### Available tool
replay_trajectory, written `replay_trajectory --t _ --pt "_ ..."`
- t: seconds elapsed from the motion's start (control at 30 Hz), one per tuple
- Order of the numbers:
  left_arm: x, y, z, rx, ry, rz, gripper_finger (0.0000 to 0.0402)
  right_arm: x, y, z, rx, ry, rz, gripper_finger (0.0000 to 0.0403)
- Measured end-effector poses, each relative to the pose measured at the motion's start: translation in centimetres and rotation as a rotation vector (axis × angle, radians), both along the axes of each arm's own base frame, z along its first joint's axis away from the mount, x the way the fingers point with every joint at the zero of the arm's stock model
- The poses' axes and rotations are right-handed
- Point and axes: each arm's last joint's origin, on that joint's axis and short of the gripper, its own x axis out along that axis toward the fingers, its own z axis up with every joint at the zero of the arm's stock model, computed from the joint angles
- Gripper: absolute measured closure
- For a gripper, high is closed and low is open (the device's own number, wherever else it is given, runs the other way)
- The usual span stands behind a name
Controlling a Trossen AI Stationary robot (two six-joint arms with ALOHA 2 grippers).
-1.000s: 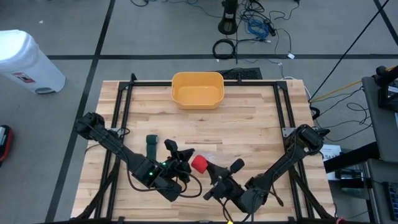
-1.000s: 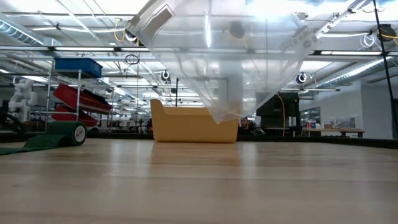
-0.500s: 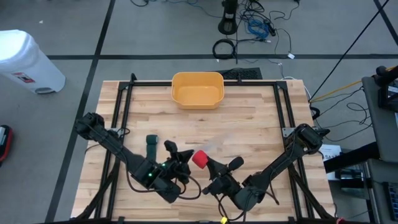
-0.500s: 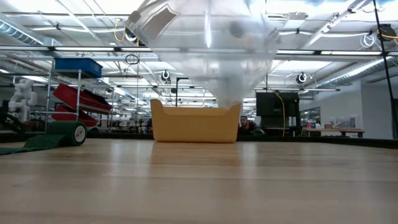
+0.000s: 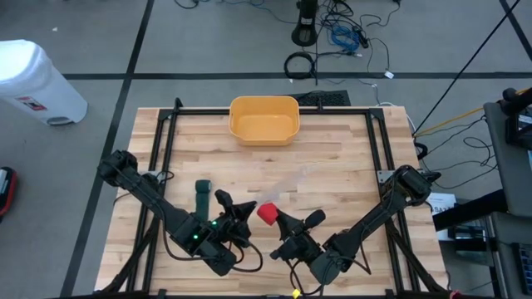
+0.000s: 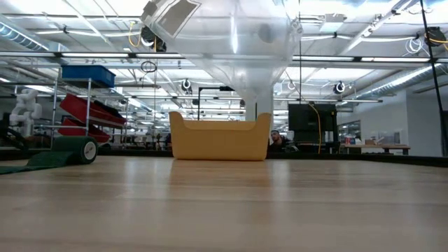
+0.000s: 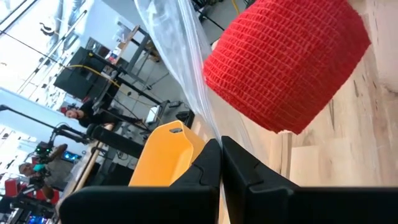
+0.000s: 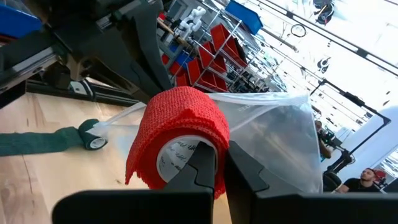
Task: Roll bandage
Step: Put the rolled red bandage into the transparent zip bag
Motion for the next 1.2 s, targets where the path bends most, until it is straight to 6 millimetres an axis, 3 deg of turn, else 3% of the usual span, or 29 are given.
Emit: replay_trajectory --t 0.7,1.2 --pt "-0.7 -2.3 2.0 -0.03 -0.07 -0.074 0.0398 0.1 -0.1 0.0 0.022 -0.027 -0.003 0.0397" --pt "0.7 -2.4 0.3 -0.048 -0.019 -0.094 0.0398 0.0 -0.1 0.9 0.043 -0.051 -0.009 0.0397"
